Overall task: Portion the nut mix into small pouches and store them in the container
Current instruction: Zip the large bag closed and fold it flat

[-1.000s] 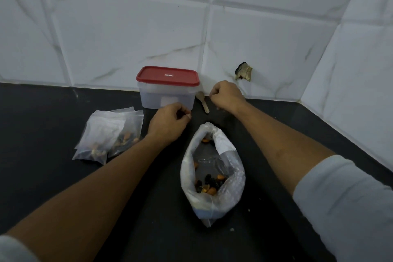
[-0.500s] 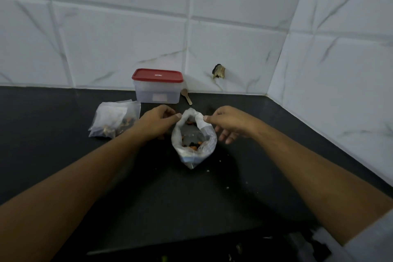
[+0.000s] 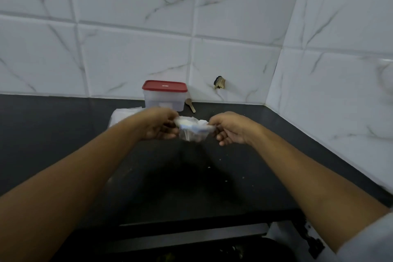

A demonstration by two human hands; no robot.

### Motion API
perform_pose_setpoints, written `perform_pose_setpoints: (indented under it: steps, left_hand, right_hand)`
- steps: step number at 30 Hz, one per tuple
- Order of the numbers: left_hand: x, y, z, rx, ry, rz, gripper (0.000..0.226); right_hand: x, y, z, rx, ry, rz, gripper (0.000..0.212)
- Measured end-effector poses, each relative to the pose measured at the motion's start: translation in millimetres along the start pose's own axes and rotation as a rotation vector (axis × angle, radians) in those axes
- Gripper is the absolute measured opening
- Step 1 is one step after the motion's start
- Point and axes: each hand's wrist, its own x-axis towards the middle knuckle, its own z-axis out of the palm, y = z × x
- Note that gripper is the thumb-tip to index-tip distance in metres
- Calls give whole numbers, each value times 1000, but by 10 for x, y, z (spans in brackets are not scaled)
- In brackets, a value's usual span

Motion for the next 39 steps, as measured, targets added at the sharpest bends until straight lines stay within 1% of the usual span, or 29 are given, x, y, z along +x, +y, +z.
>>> perform_pose_setpoints:
  steps: [2, 6, 9, 10, 12, 13, 16, 17, 19, 20, 23, 24, 26, 28, 29, 30, 31, 33, 34, 36, 37, 39]
  left_hand:
    - [-7, 76, -17, -23, 44, -23, 24]
    - [-19, 129, 49, -132, 10, -72, 23]
    - [38, 113, 21, -176, 38, -61, 20]
    - [51, 103, -5, -183, 56, -63, 19]
    - [98, 87, -56, -182, 94, -69, 18]
    - [105, 85, -66, -187, 85, -78, 18]
    - [57, 118, -31, -227, -17, -104, 25]
    - [60, 136, -22, -229, -18, -99, 26]
    - [84, 147, -27, -201, 36, -74, 21]
    - [90, 141, -36, -191, 54, -64, 19]
    - [74, 109, -22, -202, -11, -41, 17]
    - [67, 100, -6, -194, -22, -27, 16]
    - [81, 64, 6, -165, 13, 13, 15]
    - [86, -12, -14, -137, 18, 31, 16]
    - [78, -49, -17, -112, -20, 31, 17]
    - [54, -88, -15, -78, -71, 28, 19]
    - [26, -128, -15, -40, -118, 20, 22]
    - [-17, -215, -29, 38, -161, -2, 30]
    - [-29, -256, -46, 71, -153, -14, 34]
    - [-36, -303, -76, 123, -104, -11, 34]
    - [-33, -314, -82, 140, -84, -3, 31]
    - [-52, -304, -50, 146, -90, 19, 19]
  right_hand:
    - [-22, -67, 19, -6, 45, -11, 17]
    - [-97, -159, 104, -4, -25, 9, 18]
    - [-45, -153, 96, -28, 71, 11, 20]
    - [-35, -158, 101, -40, 65, 18, 20]
    - [-17, -176, 118, -12, -11, 29, 18]
    - [-11, -187, 117, 8, -15, 25, 17]
    - [44, -208, 68, -14, 119, -21, 18]
    - [49, -220, 50, -31, 118, -27, 18]
    - [45, -249, 48, -51, 47, -22, 19]
    - [45, -261, 50, -56, 40, -26, 18]
    - [84, -241, 31, -94, 122, -60, 17]
    - [89, -223, 29, -102, 104, -68, 17]
    - [100, -170, 41, -93, 47, -91, 17]
    - [124, -95, 50, -121, 85, -122, 18]
    - [131, -48, 37, -154, 97, -134, 19]
    - [131, 0, 23, -187, 64, -135, 20]
    - [125, 49, 10, -209, -8, -124, 21]
    - [117, 128, -15, -210, -136, -80, 27]
    - [120, 153, -27, -201, -138, -60, 31]
    - [139, 188, -42, -191, -61, -34, 37]
    - [151, 202, -41, -202, -31, -30, 38]
    - [158, 209, 6, -232, -39, -47, 35]
